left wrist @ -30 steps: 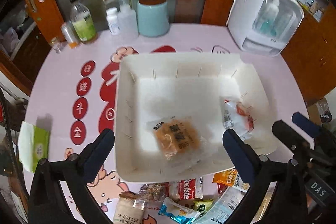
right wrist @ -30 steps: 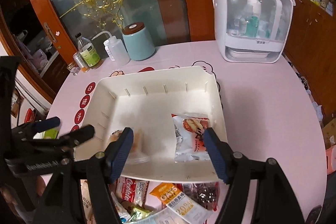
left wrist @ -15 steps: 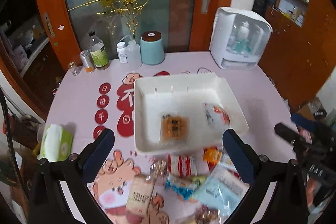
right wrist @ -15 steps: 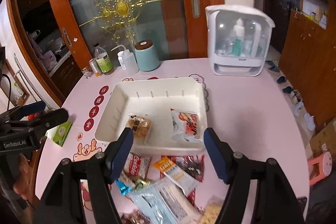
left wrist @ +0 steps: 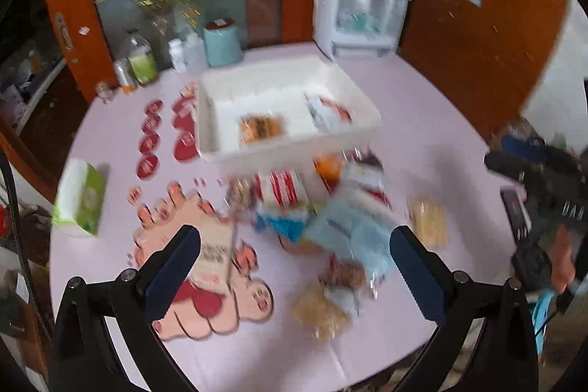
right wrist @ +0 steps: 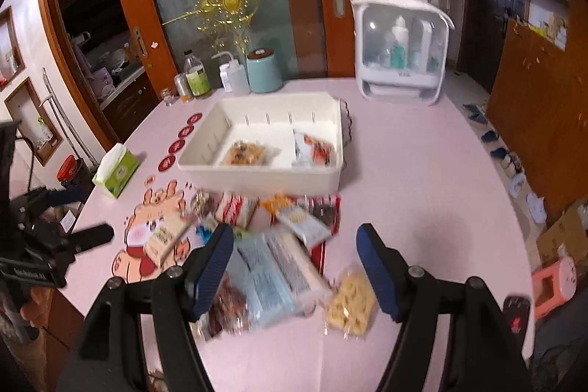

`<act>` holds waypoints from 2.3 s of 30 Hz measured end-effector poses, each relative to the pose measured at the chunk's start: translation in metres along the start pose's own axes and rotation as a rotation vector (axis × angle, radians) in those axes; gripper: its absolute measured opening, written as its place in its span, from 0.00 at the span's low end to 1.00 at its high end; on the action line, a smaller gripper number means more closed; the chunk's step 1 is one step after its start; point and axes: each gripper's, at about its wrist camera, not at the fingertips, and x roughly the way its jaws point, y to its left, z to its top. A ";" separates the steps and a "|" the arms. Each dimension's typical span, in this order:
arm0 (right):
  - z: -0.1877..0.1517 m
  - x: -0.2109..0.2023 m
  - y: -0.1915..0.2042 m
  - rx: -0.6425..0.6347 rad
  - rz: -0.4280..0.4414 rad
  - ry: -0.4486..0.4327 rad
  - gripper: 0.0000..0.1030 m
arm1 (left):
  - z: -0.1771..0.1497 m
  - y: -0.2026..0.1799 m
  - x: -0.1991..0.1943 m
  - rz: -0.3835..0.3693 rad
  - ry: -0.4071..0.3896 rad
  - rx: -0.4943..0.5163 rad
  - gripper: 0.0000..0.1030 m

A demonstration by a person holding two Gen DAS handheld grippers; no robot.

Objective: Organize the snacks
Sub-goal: 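Grasp the clear puffed-snack bag with the right gripper while the left grasps another clear snack bag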

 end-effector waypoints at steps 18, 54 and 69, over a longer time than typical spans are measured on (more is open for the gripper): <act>-0.113 0.067 -0.080 0.223 -0.182 0.104 0.68 | -0.145 -0.025 0.123 -0.041 0.188 -0.074 0.99; -0.120 0.159 -0.069 0.158 -0.207 0.236 0.68 | -0.157 0.017 0.138 0.085 0.167 -0.234 0.61; -0.123 0.157 -0.050 0.078 -0.299 0.248 0.60 | -0.147 0.015 0.151 0.088 0.163 -0.216 0.82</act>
